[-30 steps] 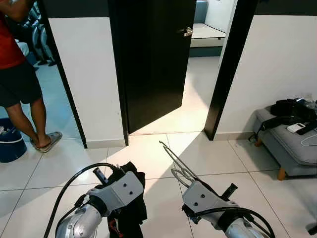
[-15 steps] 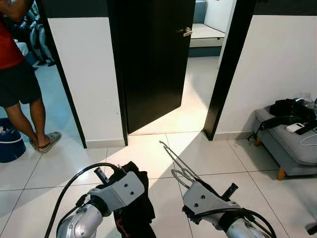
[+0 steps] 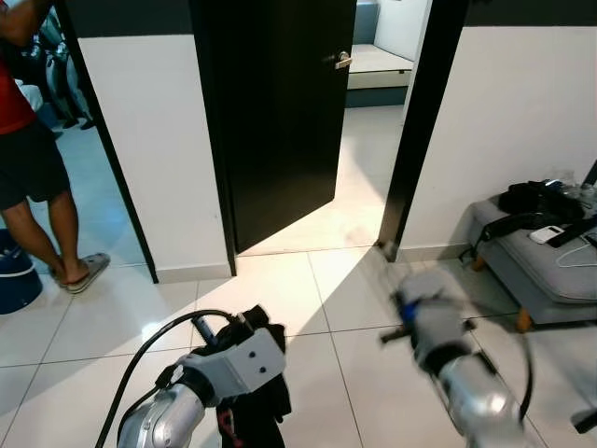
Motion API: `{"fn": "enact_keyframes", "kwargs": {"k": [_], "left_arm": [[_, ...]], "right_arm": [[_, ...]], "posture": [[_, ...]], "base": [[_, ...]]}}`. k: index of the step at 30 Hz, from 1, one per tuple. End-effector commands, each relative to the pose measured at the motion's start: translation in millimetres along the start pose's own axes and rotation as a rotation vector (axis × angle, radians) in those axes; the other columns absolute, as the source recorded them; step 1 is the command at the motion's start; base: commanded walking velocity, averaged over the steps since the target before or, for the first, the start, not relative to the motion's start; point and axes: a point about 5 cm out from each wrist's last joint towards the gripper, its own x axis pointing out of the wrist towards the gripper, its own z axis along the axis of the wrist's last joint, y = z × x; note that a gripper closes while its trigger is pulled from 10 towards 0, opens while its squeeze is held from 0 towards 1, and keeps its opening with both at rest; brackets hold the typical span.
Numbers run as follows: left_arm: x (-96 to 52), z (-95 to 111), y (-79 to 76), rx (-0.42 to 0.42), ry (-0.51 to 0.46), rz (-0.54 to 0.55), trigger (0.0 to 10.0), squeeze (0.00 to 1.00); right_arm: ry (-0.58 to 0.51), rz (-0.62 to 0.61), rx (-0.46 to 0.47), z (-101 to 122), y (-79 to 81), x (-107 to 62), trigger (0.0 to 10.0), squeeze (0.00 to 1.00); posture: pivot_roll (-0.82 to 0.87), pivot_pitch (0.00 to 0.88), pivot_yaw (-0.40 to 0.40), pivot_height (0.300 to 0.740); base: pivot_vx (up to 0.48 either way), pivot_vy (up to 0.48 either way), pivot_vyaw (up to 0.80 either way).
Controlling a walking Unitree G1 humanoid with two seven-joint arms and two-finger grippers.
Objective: Hang hanger
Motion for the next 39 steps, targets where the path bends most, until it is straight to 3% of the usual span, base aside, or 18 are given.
{"fn": "enact_keyframes", "kwargs": {"k": [1,2,3,4,5,6,7,8,9,10,14,16,18,24,25,30,36,39], "left_arm": [[5.6,-3,8.5,-0.117,0.037,0.018,10.0,0.00],[9.0,-5,12.5,-0.217,0.065,0.029,10.0,0.00],[9.0,-5,12.5,-0.217,0.065,0.029,10.0,0.00],[13.9,-7,16.9,-0.326,0.086,0.031,10.0,0.00],[13.9,-7,16.9,-0.326,0.086,0.031,10.0,0.00],[20.8,-10,30.0,-0.420,0.105,0.084,10.0,0.00],[20.8,-10,30.0,-0.420,0.105,0.084,10.0,0.00],[28.3,-13,44.9,-0.524,0.111,0.146,10.0,0.00],[28.3,-13,44.9,-0.524,0.111,0.146,10.0,0.00],[36.3,-16,55.6,-0.623,0.102,0.152,10.0,0.00],[43.6,-16,64.8,-0.759,0.061,0.128,10.0,0.00],[42.5,-11,65.7,-0.757,0.035,0.091,10.0,0.00],[39.7,0,64.8,-0.674,0.019,0.007,10.0,0.00],[36.0,9,65.3,-0.594,-0.025,-0.086,10.0,0.00],[34.6,7,64.3,-0.514,-0.017,-0.136,10.0,0.00],[31.3,-8,66.0,-0.426,0.033,-0.198,10.0,0.00],[15.8,-18,76.0,-0.454,-0.019,-0.316,10.0,0.00],[6.3,-30,89.3,-0.398,-0.015,-0.341,10.0,0.00]], "right_arm": [[0.067,0.020,0.093,-8,-1.5,5.9,10.0,0.00],[0.069,0.027,0.126,-6,-3.3,10.2,10.0,0.00],[0.069,0.027,0.126,-6,-3.3,10.2,10.0,0.00],[0.074,0.058,0.162,-3,-3.1,14.4,10.0,0.00],[0.074,0.058,0.162,-3,-3.1,14.4,10.0,0.00],[0.080,0.080,0.195,0,-3.7,17.9,10.0,0.00],[0.080,0.080,0.195,0,-3.7,17.9,10.0,0.00],[0.074,0.097,0.219,7,-5.1,21.4,10.0,0.00],[0.074,0.097,0.219,7,-5.1,21.4,10.0,0.00],[0.068,0.127,0.190,12,-4.9,22.3,10.0,0.00],[0.031,0.216,0.148,16,2.4,17.4,10.0,0.00],[0.021,0.279,0.162,13,9.1,11.5,10.0,0.00],[-0.005,0.335,0.199,12,15.7,5.9,10.0,0.00],[-0.033,0.365,0.207,18,14.4,3.7,10.0,0.00],[-0.029,0.386,0.169,18,11.2,2.1,10.0,0.00],[0.007,0.440,0.076,13,0.7,-5.3,10.0,0.00],[0.071,0.559,-0.022,5,-17.5,-24.1,10.0,0.00],[0.056,0.603,0.034,7,-26.3,-25.2,10.0,0.00]], "posture": [[-0.04,0.000,0.020,0.740],[-0.04,0.000,0.020,0.740],[-0.04,0.000,0.020,0.740],[-0.04,0.000,0.016,0.740],[-0.04,0.000,0.016,0.740],[-0.04,0.000,0.016,0.740],[-0.04,0.000,0.016,0.740],[-0.05,0.000,0.008,0.740],[-0.05,0.000,0.008,0.740],[-0.05,0.000,0.009,0.740],[-0.06,0.000,0.016,0.740],[-0.05,0.000,0.016,0.740],[-0.05,0.000,0.020,0.740],[-0.06,0.000,0.024,0.740],[-0.06,0.000,0.026,0.740],[-0.09,0.000,0.016,0.740],[-0.10,0.000,-0.007,0.740],[-0.10,0.000,-0.025,0.740]], "base": [[0.000,0.000,0.00],[0.000,0.000,0.00],[0.000,0.000,0.00],[0.000,0.000,0.00],[0.000,0.000,0.00],[0.000,0.000,0.00],[0.000,0.000,0.00],[0.000,0.000,0.00],[0.000,0.000,0.00],[0.000,0.000,0.00],[0.000,0.000,0.00],[0.000,0.000,0.00],[0.000,0.000,-0.80],[0.000,0.000,-0.80],[0.000,0.000,-0.80],[0.000,0.000,-0.80],[0.000,0.000,-0.80],[0.000,0.000,-0.80]]}}
